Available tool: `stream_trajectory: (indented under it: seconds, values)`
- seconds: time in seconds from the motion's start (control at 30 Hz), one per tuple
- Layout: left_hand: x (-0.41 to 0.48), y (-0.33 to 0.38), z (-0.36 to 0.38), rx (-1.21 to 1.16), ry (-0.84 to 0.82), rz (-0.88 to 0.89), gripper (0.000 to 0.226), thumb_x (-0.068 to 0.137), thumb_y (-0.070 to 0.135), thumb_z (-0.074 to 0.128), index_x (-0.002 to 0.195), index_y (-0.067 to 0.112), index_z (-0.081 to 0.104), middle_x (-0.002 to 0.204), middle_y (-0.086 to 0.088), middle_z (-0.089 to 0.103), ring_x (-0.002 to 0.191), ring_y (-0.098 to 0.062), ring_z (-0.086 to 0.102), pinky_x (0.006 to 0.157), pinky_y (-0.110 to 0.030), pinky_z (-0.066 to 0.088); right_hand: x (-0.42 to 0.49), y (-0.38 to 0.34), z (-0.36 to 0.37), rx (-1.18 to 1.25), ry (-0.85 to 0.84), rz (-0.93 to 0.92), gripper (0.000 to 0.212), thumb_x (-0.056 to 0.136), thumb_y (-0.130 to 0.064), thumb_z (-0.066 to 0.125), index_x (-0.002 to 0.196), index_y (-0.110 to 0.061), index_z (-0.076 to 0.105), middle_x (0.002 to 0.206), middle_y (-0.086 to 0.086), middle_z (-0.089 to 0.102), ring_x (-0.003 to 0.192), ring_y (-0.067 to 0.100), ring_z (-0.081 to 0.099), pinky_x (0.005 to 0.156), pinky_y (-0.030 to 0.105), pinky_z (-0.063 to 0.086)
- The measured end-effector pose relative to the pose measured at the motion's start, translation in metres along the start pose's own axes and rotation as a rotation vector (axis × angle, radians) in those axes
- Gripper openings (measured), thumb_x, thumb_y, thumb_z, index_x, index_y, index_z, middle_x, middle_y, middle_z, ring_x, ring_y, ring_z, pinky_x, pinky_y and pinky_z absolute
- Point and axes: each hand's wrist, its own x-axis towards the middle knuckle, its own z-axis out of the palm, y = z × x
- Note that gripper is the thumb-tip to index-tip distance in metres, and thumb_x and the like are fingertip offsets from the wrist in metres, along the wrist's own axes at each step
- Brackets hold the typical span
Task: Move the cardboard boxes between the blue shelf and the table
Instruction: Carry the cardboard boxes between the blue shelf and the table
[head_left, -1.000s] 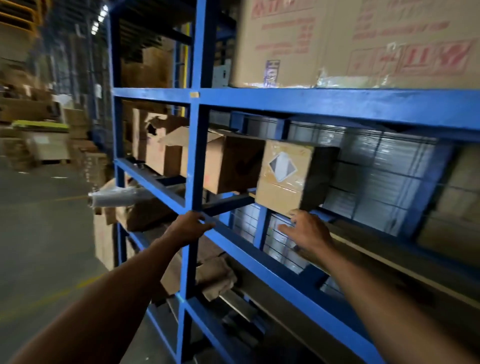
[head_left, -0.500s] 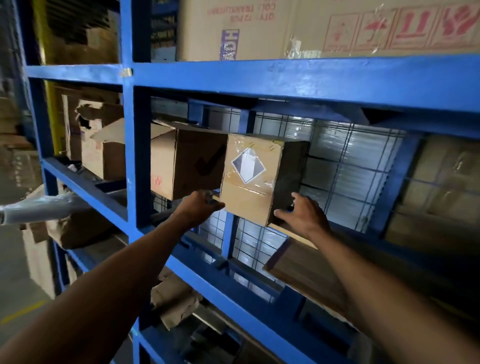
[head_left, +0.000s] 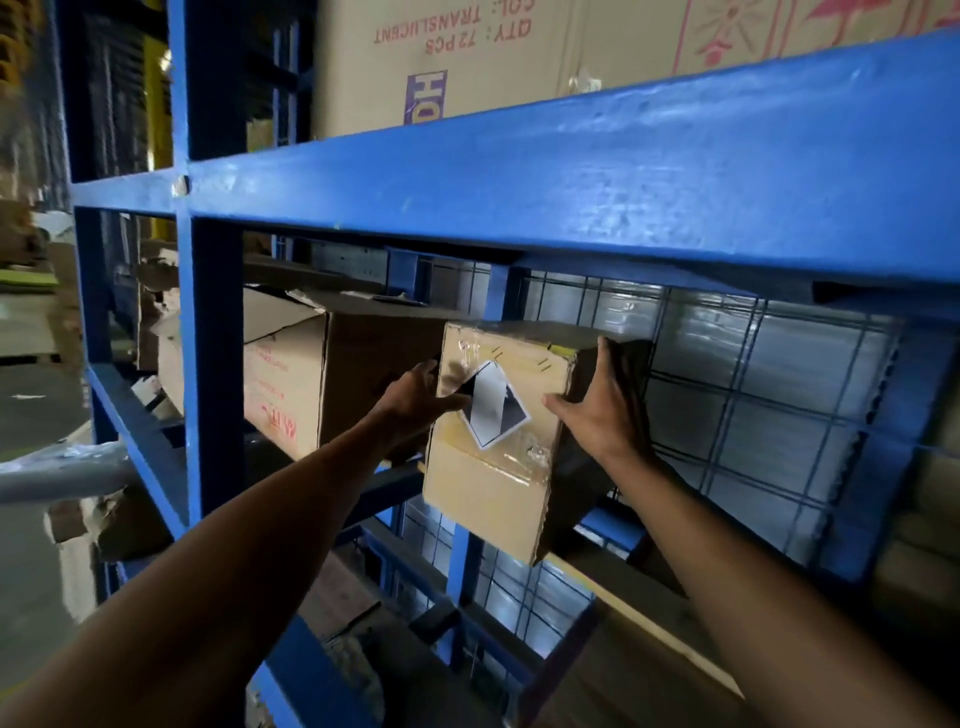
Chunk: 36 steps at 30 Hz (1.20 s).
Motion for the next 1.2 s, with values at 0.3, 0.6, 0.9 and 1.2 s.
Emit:
stream_trajectory:
  seconds: [0.3, 0.6, 0.9, 1.2]
  values:
    - [0.051, 0.011, -0.006, -0.043, 0.049, 0.106, 0.050, 0.073, 0.044, 0.081, 0.113, 0.027, 0.056, 0.103, 0.004, 0.069, 0.096, -0.015, 0.066, 0.087, -0.041, 0.057, 0.013, 0.009, -0.006, 0.025, -0.063, -0.034, 0.085, 0.086, -0.023, 0.075, 0.154, -0.014, 0.026, 0.150, 0.013, 0.042, 0.137, 0.027, 0.041, 0.108, 0.034, 0.036]
    - [0.033, 0.011, -0.003, -0.021, 0.176, 0.122, 0.066, 0.073, 0.038, 0.083, 0.127, 0.026, 0.049, 0.105, 0.002, 0.064, 0.094, -0.014, 0.062, 0.077, -0.028, 0.054, -0.010, 0.000, -0.018, -0.009, -0.065, -0.022, 0.086, 0.089, -0.022, 0.071, 0.156, -0.015, 0.019, 0.151, 0.013, 0.040, 0.138, 0.026, 0.040, 0.105, 0.029, 0.035]
    - [-0.030, -0.003, -0.029, -0.026, 0.187, 0.185, 0.074, 0.074, 0.041, 0.083, 0.138, 0.025, 0.048, 0.120, 0.000, 0.068, 0.098, -0.009, 0.063, 0.078, -0.020, 0.049, -0.045, -0.019, -0.014, -0.039, 0.012, -0.001, 0.087, 0.084, -0.027, 0.076, 0.155, -0.017, 0.027, 0.151, 0.012, 0.044, 0.135, 0.029, 0.045, 0.107, 0.035, 0.040]
    - [-0.097, -0.049, -0.046, -0.057, 0.095, 0.231, 0.081, 0.071, 0.058, 0.077, 0.140, 0.029, 0.045, 0.111, 0.008, 0.072, 0.096, -0.010, 0.068, 0.081, -0.032, 0.057, -0.115, -0.053, 0.008, 0.022, 0.083, -0.005, 0.082, 0.086, -0.041, 0.072, 0.153, -0.017, 0.030, 0.151, 0.006, 0.045, 0.136, 0.024, 0.046, 0.103, 0.029, 0.040]
